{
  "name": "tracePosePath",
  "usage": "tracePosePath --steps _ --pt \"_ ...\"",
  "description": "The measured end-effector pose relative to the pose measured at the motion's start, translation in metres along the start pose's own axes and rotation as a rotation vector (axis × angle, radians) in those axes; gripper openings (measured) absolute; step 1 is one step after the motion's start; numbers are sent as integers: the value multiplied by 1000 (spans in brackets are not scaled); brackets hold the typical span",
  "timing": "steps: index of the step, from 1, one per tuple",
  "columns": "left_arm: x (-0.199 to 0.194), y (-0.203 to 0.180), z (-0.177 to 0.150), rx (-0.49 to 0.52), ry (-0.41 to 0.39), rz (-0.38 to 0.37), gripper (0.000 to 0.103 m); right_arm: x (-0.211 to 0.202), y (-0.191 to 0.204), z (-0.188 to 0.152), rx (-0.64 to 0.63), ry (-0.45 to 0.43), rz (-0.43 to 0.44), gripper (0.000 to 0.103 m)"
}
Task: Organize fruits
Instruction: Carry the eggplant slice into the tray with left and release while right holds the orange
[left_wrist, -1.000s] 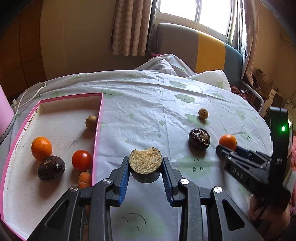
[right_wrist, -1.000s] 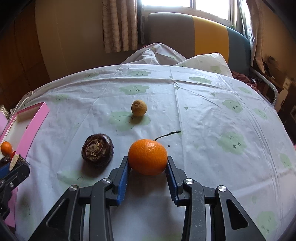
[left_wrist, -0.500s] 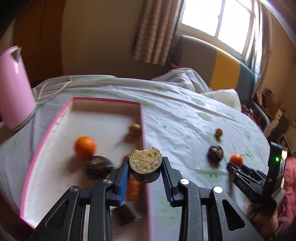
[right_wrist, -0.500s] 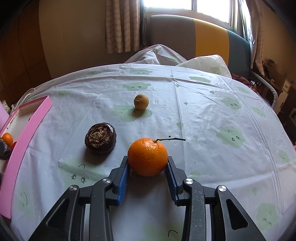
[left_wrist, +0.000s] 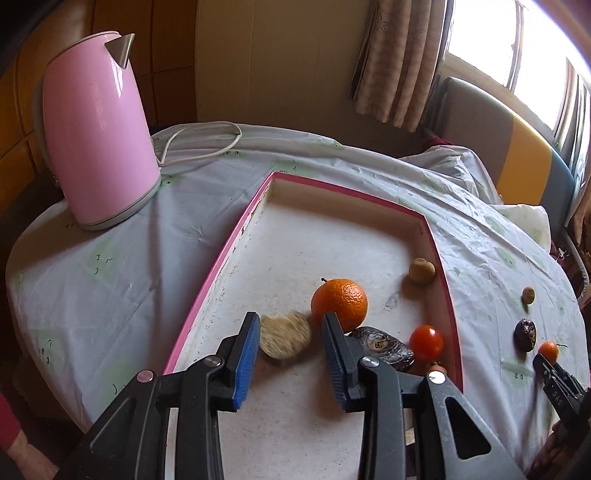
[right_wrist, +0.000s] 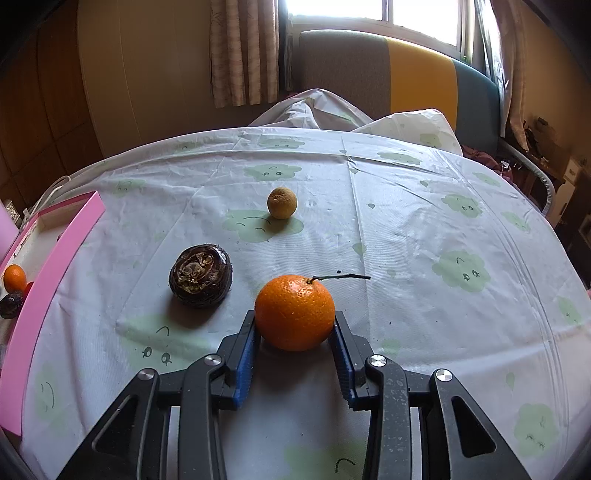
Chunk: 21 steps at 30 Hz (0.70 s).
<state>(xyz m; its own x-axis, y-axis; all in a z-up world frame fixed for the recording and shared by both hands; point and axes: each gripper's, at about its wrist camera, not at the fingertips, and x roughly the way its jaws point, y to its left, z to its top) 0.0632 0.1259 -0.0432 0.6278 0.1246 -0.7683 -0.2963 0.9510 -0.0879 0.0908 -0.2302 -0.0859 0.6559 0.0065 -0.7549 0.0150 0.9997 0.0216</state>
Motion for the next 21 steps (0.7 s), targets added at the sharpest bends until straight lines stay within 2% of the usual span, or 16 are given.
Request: tracePosePath --steps 6,15,21 --pt "-10 -8 -4 12 -25 20 36 0 0 0 0 0 -1 38" --pt "-26 -13 -8 28 -59 10 37 -3 3 1 -17 3 -7 37" --pt "-30 -13 -11 33 -66 5 36 -27 28 8 -53 -41 84 37"
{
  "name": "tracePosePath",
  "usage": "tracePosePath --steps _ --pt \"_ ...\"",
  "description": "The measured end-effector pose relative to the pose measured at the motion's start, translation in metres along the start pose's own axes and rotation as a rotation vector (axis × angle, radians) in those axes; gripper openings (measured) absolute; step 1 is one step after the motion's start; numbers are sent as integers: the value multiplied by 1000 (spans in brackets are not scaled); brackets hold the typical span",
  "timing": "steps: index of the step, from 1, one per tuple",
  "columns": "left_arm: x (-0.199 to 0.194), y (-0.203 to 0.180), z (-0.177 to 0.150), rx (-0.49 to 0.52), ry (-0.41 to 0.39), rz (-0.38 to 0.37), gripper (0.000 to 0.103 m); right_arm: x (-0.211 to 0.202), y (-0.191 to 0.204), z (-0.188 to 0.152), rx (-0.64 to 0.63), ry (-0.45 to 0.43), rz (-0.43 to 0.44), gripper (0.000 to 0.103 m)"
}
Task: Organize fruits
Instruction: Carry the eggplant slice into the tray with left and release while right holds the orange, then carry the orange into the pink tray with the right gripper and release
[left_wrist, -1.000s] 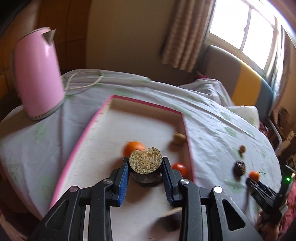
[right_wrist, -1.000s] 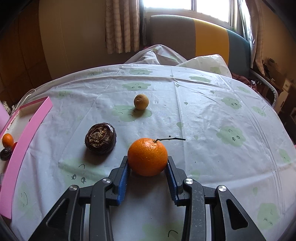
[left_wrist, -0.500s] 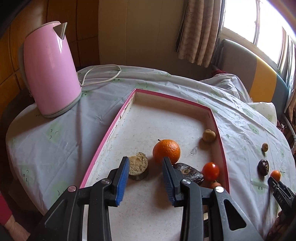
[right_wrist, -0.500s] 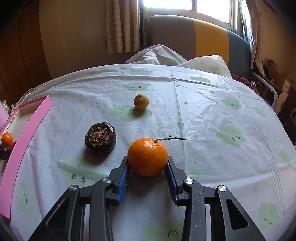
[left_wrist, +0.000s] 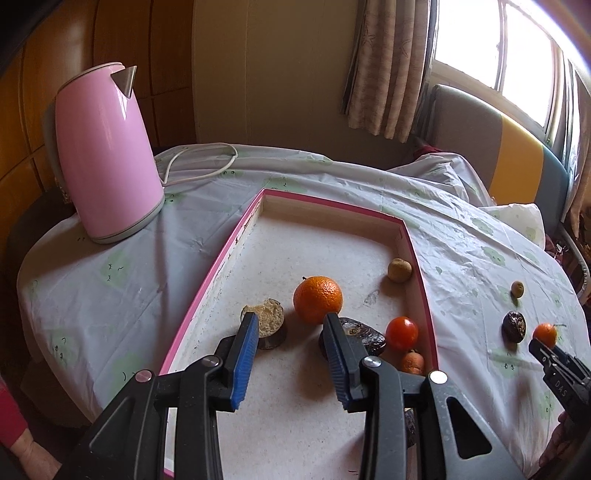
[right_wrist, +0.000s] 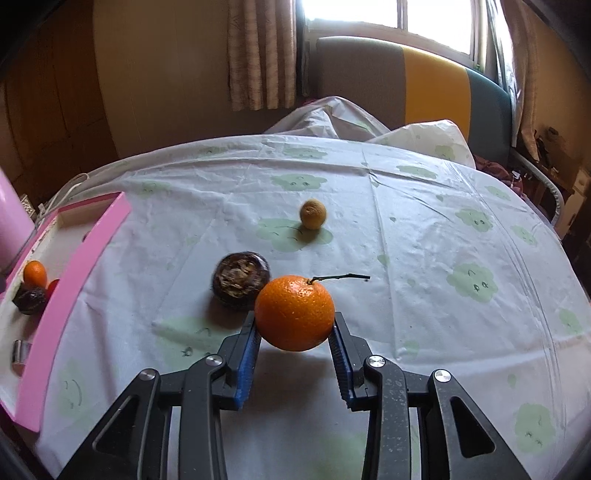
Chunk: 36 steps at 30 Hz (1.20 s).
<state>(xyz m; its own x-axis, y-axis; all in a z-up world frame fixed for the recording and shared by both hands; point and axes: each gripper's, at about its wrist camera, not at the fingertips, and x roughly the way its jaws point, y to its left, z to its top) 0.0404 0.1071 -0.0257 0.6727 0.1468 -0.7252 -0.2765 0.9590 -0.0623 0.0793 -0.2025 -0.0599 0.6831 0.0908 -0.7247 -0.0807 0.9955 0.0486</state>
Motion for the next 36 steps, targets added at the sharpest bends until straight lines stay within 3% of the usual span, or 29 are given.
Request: tracePosePath --steps 10,15,24,27,30,36 --pt "-5 3 -4 0 -9 -27 37 -7 91 25 -155 17 271 37" --pt "-5 8 -6 -8 -8 -25 37 -2 140 34 -248 36 360 37" --pt "0 17 -6 -24 -1 -13 37 22 191 39 -326 84 382 39" --pt "1 18 -6 -28 0 -12 37 24 193 37 -323 84 382 42" --pt "0 17 -6 -28 -6 -13 37 22 190 36 -307 79 386 54" --pt "-5 14 -5 -18 -20 -18 37 9 178 35 -272 46 373 54"
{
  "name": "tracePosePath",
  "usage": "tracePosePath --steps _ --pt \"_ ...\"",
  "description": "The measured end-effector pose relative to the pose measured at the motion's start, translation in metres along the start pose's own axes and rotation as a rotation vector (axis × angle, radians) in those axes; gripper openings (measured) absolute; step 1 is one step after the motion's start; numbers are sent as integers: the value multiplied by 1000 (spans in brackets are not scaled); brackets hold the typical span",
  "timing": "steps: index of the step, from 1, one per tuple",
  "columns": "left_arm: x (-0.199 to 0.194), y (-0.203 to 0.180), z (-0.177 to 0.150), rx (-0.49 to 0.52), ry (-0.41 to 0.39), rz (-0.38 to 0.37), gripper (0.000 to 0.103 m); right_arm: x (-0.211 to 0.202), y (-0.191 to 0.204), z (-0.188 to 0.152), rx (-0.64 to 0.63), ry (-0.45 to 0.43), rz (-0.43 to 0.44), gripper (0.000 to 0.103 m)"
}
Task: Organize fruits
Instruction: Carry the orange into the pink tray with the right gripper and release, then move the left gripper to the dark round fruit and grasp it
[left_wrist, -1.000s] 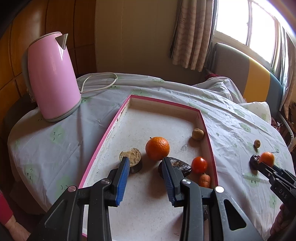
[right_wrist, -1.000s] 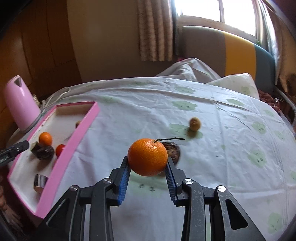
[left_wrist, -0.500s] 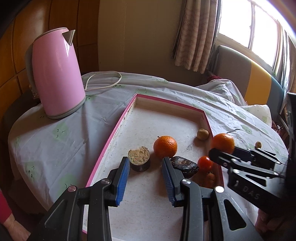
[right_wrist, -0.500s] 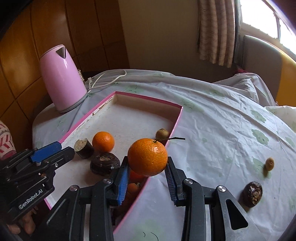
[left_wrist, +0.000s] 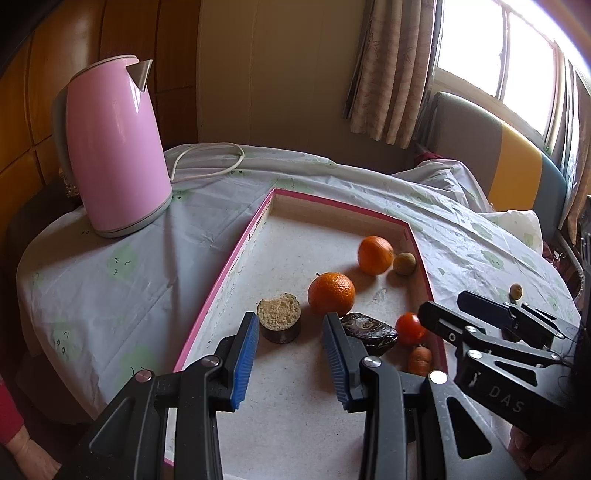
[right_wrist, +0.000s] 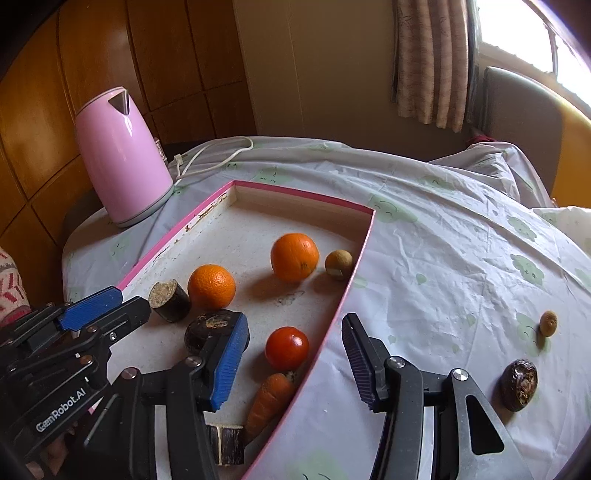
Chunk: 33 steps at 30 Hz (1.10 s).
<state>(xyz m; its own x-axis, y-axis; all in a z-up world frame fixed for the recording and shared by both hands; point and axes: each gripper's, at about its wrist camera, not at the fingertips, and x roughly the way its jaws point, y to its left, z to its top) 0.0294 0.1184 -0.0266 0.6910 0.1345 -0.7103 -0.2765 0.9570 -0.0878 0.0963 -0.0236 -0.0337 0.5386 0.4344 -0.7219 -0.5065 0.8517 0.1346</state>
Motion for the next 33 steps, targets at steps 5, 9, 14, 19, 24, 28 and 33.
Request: tracePosePath --steps 5,9,14,19,24,28,33 --pt "-4 -6 0 16 -8 -14 37 -16 -7 -8 28 -24 -23 54" --pt "-7 -12 -1 29 -11 -22 37 -26 -15 -15 62 -37 -44 55" --pt "-10 -18 -2 45 -14 -34 37 -36 -23 -21 82 -52 -79 55" --pt "-13 -26 -2 65 -17 -46 37 -43 -30 -27 94 -66 -114 57" --pt "-14 -33 -3 85 -20 -59 37 -50 -39 -34 116 -73 -147 58" --pt "-15 -41 -3 103 -17 -73 37 -56 -53 -39 149 -76 -175 58" --pt "-14 -55 -4 136 -8 -98 36 -67 -76 -47 193 -86 -234 59"
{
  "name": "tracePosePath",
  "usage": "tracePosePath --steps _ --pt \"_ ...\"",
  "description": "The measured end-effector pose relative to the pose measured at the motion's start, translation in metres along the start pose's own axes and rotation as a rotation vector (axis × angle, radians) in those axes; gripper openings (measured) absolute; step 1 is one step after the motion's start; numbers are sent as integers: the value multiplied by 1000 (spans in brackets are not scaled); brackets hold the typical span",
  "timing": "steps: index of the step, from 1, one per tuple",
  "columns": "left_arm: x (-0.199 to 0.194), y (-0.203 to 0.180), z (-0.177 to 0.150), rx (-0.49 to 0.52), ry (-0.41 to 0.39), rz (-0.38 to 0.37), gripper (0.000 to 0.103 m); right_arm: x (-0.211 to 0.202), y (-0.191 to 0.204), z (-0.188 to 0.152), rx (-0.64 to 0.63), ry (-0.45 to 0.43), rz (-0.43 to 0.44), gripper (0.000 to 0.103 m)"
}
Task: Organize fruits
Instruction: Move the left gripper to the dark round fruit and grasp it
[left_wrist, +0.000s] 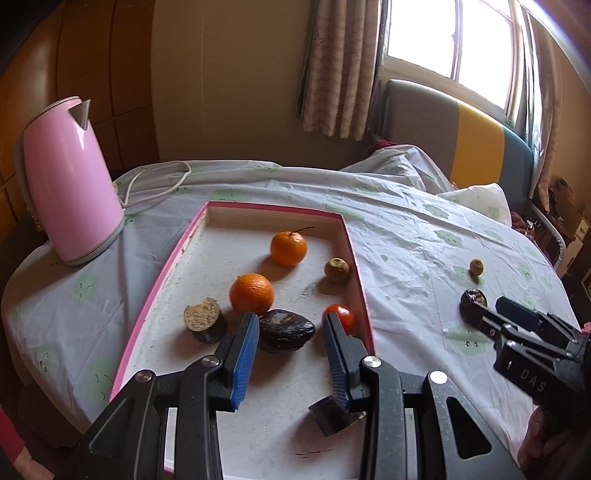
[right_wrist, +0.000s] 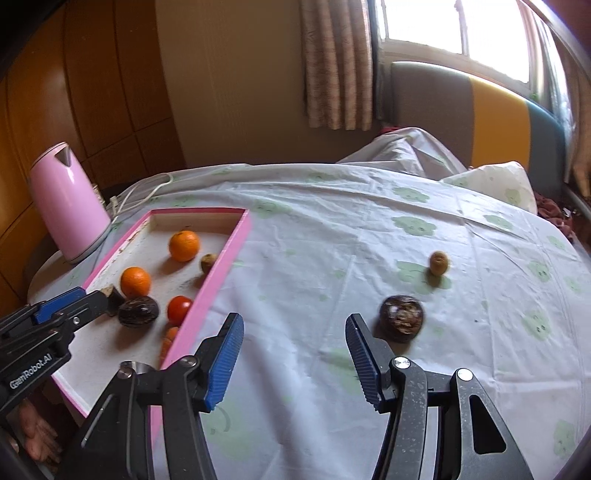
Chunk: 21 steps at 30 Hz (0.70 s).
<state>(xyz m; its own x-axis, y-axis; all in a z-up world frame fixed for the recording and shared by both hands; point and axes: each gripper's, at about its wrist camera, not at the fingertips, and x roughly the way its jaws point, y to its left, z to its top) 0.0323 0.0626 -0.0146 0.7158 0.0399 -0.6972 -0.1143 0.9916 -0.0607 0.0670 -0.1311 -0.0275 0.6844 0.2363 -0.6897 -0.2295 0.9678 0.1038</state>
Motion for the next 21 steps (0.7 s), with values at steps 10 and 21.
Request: tracePosePath --steps 10,21 --pt "12 -52 -1 117 46 -138 37 -1 -85 -11 187 22 -237 63" --pt "47 -141 -2 262 146 -327 54 -5 -137 -21 281 36 -324 63"
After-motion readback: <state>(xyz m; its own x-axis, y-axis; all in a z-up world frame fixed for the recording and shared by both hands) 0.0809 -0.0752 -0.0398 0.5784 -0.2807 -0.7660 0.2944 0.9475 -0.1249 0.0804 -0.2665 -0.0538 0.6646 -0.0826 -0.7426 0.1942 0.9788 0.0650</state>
